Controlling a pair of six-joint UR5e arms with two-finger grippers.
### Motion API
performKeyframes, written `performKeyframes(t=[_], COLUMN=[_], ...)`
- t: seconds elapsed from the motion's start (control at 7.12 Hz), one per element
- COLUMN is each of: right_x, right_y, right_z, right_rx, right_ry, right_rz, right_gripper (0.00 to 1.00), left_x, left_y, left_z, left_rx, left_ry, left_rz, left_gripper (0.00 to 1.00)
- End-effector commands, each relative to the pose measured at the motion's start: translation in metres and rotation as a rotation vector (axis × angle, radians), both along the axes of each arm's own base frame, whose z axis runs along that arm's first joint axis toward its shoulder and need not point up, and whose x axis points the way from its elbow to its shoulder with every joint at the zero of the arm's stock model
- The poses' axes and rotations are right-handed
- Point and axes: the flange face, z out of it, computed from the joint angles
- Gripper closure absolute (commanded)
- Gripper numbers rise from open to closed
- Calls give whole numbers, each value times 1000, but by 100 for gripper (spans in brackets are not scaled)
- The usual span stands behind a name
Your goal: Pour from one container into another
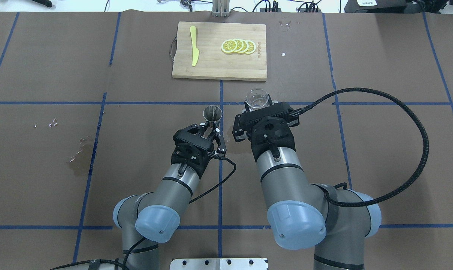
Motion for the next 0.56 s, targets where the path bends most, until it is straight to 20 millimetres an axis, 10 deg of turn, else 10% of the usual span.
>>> performKeyframes(t=[0.0, 0.42], right_x=[-1, 4], right_y=[-5, -27], right_z=[-10, -22], right_rx=[16, -14], right_ry=[111, 225], right_rz=[-33, -61], right_gripper=[100, 100], left_x=[9, 14], left_y=[2, 3], left_z=[-1, -7], left_rx=[3, 5], left_ry=[6, 8], left_rz=[40, 45], left_gripper=[100, 100])
